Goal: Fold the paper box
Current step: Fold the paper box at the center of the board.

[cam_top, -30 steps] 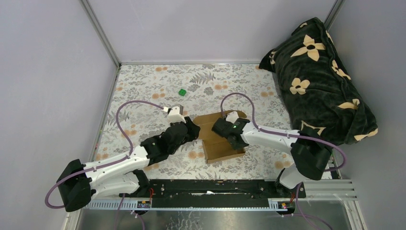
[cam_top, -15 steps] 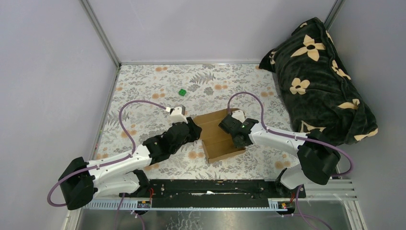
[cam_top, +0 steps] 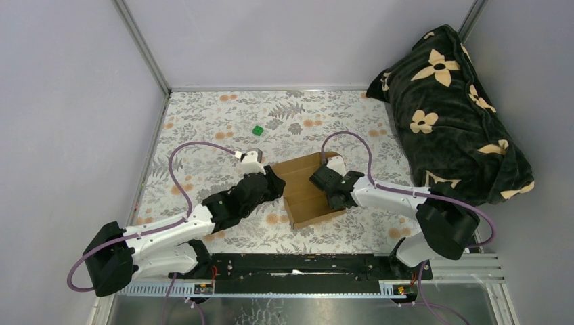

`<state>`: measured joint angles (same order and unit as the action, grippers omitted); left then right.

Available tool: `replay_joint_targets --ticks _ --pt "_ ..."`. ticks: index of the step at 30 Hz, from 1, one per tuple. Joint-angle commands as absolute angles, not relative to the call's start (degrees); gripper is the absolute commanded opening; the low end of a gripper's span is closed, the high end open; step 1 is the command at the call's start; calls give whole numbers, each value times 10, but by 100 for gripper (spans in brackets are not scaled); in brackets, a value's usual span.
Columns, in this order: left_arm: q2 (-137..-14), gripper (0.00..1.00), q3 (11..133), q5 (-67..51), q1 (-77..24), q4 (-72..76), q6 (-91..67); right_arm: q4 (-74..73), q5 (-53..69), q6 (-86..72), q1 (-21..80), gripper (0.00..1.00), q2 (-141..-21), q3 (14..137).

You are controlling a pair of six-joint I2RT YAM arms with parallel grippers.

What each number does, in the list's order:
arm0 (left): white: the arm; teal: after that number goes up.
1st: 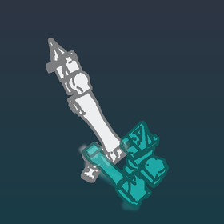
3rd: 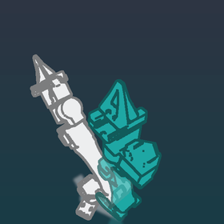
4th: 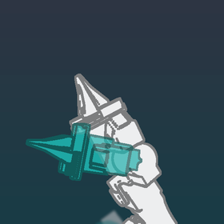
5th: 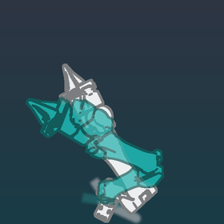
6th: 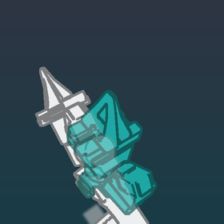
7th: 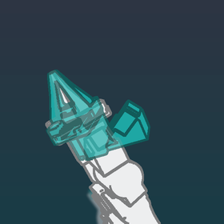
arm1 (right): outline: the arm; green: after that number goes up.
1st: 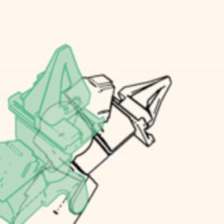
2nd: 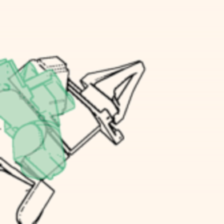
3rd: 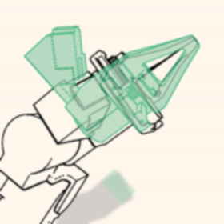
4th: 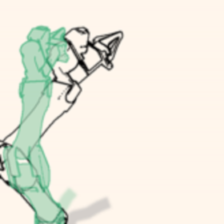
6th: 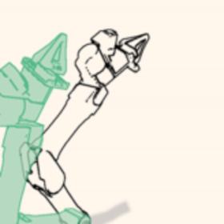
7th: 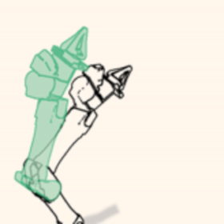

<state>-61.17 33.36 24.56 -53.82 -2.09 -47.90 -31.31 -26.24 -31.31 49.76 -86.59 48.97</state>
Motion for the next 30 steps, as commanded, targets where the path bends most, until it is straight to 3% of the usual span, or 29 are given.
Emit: replay_joint_targets --ticks 1,9,20,30 --pt "-610 42 333 248 -534 14 -481 -267 -301 -325 495 45 -809 463" --pt "-606 42 335 249 -535 10 -481 -210 -298 -321 495 45 -784 433" --pt "-604 41 335 250 -535 4 -482 -188 -289 -321 495 31 -802 419" --pt "-604 41 335 250 -535 4 -482 -186 -295 -319 495 29 -826 417"
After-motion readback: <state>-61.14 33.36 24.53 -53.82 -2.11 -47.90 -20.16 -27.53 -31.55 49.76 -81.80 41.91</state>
